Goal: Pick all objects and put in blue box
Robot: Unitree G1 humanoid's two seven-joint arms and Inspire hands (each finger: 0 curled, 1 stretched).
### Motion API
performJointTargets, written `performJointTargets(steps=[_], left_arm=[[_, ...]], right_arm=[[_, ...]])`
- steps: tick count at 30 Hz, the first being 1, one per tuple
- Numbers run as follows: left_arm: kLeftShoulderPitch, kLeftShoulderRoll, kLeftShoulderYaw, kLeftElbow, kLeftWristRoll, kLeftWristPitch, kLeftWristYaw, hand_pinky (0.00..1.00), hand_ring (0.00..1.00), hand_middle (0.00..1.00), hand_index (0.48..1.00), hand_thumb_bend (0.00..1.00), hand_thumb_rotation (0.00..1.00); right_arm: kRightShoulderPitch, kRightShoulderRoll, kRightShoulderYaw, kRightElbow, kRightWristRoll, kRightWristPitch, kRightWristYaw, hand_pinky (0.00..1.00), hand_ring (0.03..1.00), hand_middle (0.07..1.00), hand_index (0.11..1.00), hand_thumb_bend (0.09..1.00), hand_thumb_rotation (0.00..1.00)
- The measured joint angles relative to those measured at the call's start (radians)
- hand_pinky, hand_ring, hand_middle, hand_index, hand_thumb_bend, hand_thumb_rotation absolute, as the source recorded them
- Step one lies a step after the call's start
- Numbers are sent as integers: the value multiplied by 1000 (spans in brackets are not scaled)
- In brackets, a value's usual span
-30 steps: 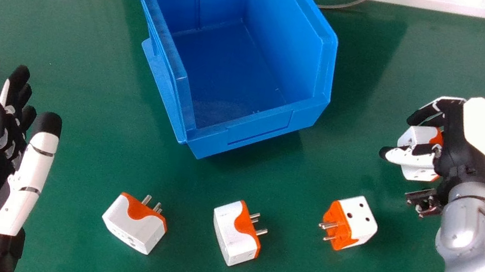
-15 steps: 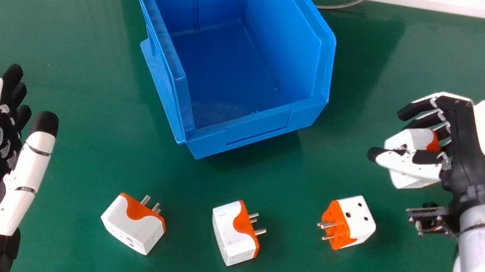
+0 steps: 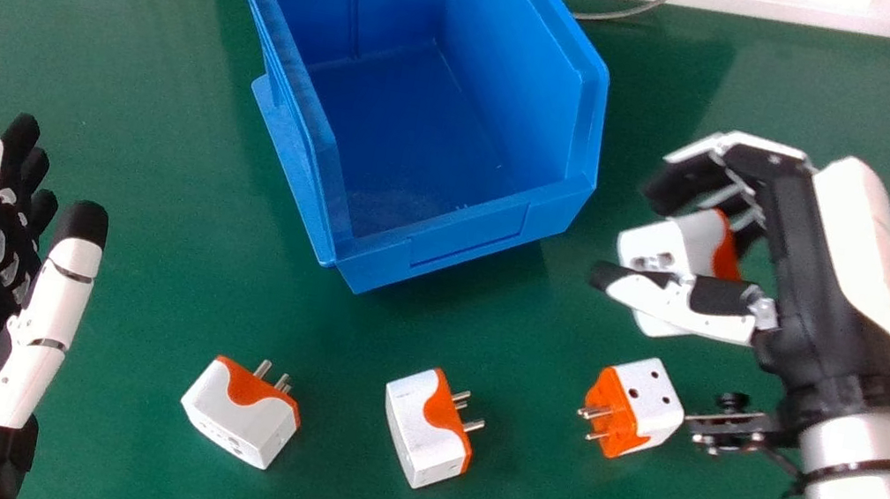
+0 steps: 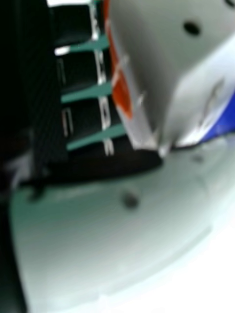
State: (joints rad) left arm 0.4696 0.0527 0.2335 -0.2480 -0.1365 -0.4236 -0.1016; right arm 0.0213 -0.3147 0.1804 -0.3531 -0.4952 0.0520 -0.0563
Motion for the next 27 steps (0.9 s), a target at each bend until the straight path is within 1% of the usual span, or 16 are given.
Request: performJointTargets(steps=[4,6,7,10,12,14,16,17,19,21,22,24,27], left_arm=[[-2,-4,-1,0,1,0,8,1000,1000,1000,982,414,652],[-4,-5,-2,1,4,0,11,1000,1000,1000,982,416,652],[-6,-5,-3,1,8,0,12,1000,1000,999,982,415,651],[-5,-7,-6,1,9,0,15,1000,1000,1000,981,419,657],[-5,-8,-11,1,10,-1,15,1000,1000,1000,981,421,664],[-5,-9,-14,1,15,-1,16,1000,1000,999,979,422,664],[-4,-10,-15,1,21,-1,21,1000,1000,998,980,419,667],[-4,-11,-16,1,22,-1,23,1000,1000,998,981,420,671],[-2,-13,-18,0,23,0,26,1000,1000,997,981,422,669],[-1,-17,-22,-1,30,0,32,1000,1000,996,977,420,671],[0,-20,-23,-1,32,-1,33,1000,1000,996,976,421,671],[1,-26,-27,-1,33,-2,34,1000,1000,998,976,424,668],[3,-32,-34,-2,29,-2,33,1000,1000,997,973,420,646]], right_arm=[[-30,34,33,2,-19,1,23,300,428,525,553,487,0],[-69,49,50,19,-20,-7,28,295,425,516,562,486,0],[-89,57,55,32,-21,-19,29,293,423,512,564,485,0],[-150,80,73,66,-25,-38,32,295,428,518,561,485,0],[-194,95,86,97,-28,-43,34,302,435,530,551,486,0],[-232,112,94,135,-28,-49,35,305,438,534,545,487,0],[-268,128,102,174,-27,-54,38,303,436,529,543,488,0],[-290,136,107,194,-27,-54,41,302,434,526,543,488,0],[-333,155,110,222,-29,-43,47,299,430,520,544,488,0],[-387,175,114,250,-38,-18,49,294,424,513,551,487,0],[-421,187,116,271,-41,-10,49,291,420,509,552,487,0],[-479,216,117,305,-34,10,52,280,406,491,553,486,0],[-557,256,112,343,-8,37,68,277,403,485,548,486,0]])
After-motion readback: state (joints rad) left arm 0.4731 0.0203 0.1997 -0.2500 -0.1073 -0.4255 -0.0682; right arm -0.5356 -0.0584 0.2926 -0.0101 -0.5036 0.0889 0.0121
